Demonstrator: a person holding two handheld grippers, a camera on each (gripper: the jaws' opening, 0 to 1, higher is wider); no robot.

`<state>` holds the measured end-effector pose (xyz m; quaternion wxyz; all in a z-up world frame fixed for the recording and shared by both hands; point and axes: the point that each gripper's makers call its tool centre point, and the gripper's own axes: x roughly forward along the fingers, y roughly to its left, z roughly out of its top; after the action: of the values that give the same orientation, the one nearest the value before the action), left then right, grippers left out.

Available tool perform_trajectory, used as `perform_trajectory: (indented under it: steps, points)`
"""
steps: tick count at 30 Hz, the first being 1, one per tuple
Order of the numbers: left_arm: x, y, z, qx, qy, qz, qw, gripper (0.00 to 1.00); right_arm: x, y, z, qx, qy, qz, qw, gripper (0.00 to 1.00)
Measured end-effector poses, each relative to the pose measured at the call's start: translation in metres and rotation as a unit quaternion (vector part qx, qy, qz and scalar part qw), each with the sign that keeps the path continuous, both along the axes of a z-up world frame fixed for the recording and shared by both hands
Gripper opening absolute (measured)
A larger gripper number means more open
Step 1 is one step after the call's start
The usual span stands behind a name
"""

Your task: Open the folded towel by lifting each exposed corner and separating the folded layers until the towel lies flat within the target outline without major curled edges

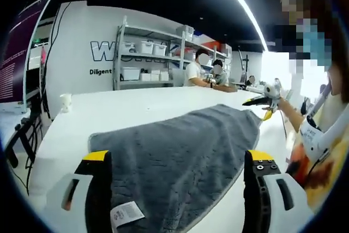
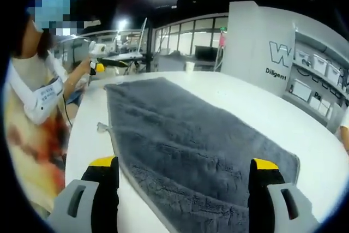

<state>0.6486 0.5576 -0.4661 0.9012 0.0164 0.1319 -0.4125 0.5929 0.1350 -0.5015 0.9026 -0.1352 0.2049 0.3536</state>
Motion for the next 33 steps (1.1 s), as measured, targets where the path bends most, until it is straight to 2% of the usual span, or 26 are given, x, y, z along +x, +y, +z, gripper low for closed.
perform_trajectory:
  steps: [6,9,12,15,20,24,29,33]
  points:
    - [0.006,-0.002,-0.006,0.003,0.007,-0.006,1.0000,1.00,-0.011,-0.023,-0.002,0.011,0.011,-0.043,0.9989,0.99]
    - [0.007,-0.003,-0.005,-0.002,0.008,-0.008,0.9999,1.00,-0.015,-0.041,-0.004,0.016,0.015,-0.074,0.9971,0.91]
    - [0.008,-0.001,-0.003,-0.003,0.006,-0.005,1.0000,0.99,-0.021,-0.058,-0.004,0.043,0.025,-0.107,0.9930,0.82]
    - [0.010,0.001,-0.005,-0.003,0.009,-0.003,0.9999,0.98,-0.026,-0.085,-0.013,0.031,0.039,-0.157,0.9864,0.80]
    - [0.010,-0.004,-0.008,-0.012,0.015,-0.011,0.9998,0.99,-0.036,-0.102,-0.027,0.013,0.051,-0.178,0.9826,0.58]
    - [0.010,-0.004,-0.010,-0.006,0.015,-0.008,0.9998,0.99,-0.045,-0.105,-0.038,0.008,0.064,-0.182,0.9811,0.50]
    - [0.010,-0.004,-0.011,-0.004,0.018,-0.008,0.9998,0.99,-0.051,-0.109,-0.049,-0.029,0.076,-0.180,0.9802,0.31]
    - [0.011,-0.004,-0.013,-0.003,0.020,-0.008,0.9998,0.99,-0.051,-0.110,-0.057,-0.049,0.085,-0.180,0.9786,0.25]
